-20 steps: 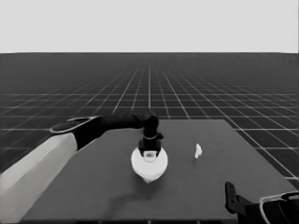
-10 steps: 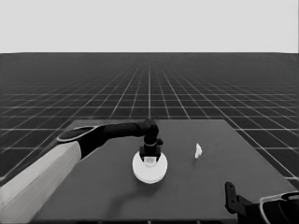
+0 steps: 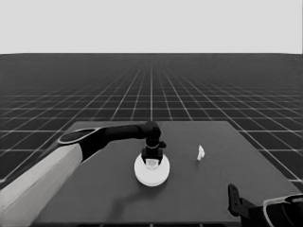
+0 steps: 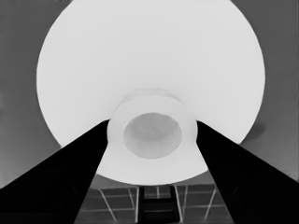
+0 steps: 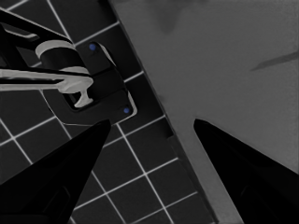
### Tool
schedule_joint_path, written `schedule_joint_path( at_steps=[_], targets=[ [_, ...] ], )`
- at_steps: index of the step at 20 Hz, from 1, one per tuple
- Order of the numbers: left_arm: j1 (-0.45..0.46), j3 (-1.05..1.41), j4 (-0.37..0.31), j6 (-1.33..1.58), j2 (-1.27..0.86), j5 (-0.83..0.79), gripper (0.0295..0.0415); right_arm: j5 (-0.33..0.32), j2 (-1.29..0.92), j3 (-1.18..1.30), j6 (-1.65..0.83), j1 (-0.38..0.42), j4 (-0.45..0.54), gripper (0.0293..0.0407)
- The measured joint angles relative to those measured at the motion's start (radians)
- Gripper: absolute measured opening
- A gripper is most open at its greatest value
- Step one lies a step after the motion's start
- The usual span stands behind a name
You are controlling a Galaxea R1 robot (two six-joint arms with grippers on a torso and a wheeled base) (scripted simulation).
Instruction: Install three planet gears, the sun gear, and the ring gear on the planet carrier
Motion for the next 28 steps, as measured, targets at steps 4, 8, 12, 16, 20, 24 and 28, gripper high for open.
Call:
schedule_joint_path(
  at_steps=[4,8,12,16,20,24,28],
  targets=[
    [0.002,0.000,0.000,0.035,0.001,0.000,0.0349,0.000,0.000,0.000,0.000,0.000,0.000,0.0385],
    [0.002,0.000,0.000,0.070,-0.001,0.003,0.0349,0.000,0.000,0.000,0.000,0.000,0.000,0.0385],
    [0.002,-0.001,0.000,0.105,-0.002,0.003,0.0349,0.000,0.000,0.000,0.000,0.000,0.000,0.0385],
    [0.002,-0.001,0.000,0.140,-0.002,0.003,0.0349,0.000,0.000,0.000,0.000,0.000,0.000,0.0385],
    [0.002,-0.001,0.000,0.175,-0.002,0.003,0.0349,0.000,0.000,0.000,0.000,0.000,0.000,0.0385],
    [0.002,-0.001,0.000,0.209,-0.002,0.003,0.0349,0.000,0.000,0.000,0.000,0.000,0.000,0.0385],
    [0.009,-0.002,0.000,0.244,-0.002,0.002,0.0349,0.000,0.000,0.000,0.000,0.000,0.000,0.0385]
  ],
)
